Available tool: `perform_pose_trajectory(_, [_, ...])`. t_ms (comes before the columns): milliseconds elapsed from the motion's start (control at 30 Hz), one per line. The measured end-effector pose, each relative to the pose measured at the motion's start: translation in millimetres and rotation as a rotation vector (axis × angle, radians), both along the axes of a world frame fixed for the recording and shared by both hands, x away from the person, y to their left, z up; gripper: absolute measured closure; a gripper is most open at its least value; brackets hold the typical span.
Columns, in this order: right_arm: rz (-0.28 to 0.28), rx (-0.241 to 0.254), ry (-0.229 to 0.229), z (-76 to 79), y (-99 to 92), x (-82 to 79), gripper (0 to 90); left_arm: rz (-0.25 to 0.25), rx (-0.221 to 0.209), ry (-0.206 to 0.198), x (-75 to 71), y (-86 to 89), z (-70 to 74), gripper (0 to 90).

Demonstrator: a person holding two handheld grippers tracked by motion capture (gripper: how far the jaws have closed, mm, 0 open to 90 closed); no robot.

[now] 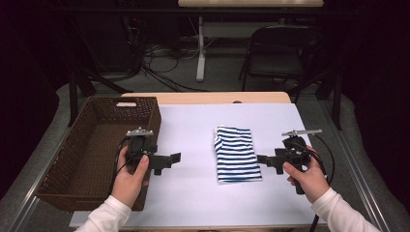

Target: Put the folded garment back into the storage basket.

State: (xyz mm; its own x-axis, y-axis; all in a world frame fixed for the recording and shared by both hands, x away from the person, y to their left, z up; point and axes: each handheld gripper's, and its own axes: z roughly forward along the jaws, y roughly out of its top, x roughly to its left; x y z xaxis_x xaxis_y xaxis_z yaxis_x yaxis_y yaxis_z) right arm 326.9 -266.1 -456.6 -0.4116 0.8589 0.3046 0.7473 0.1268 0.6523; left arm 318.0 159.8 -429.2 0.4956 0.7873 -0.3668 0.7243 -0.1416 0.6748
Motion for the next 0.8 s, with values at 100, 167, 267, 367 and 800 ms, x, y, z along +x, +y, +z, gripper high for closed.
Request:
perform_pose_trajectory(100, [-0.012, 0.004, 0.022, -0.4, -0.4, 4.0, 14.5, 0.010, 0.012, 0.019, 3.4, -2.2, -0.6, 0.3])
perform_pose_trajectory(167, [-0.015, 0.013, 0.038, -0.7, -0.8, 6.3, 14.5, 0.010, 0.015, 0.033, 6.0, -3.6, -0.5, 0.3])
perform_pose_trajectory(267, [-0.028, 0.019, 0.062, -0.8, -1.4, 9.9, 14.6, 0.018, 0.029, 0.049, 9.7, -6.6, 0.2, 0.3])
perform_pose_trajectory(367, [-0.034, 0.016, 0.074, -0.2, -2.0, 13.2, 14.6, 0.028, 0.031, 0.069, 13.3, -9.9, 0.9, 0.3])
perform_pose_trajectory(800, [-0.074, -0.016, 0.119, -3.6, 1.2, 27.1, 14.7, 0.025, 0.085, 0.132, 28.4, -37.9, -3.4, 0.3])
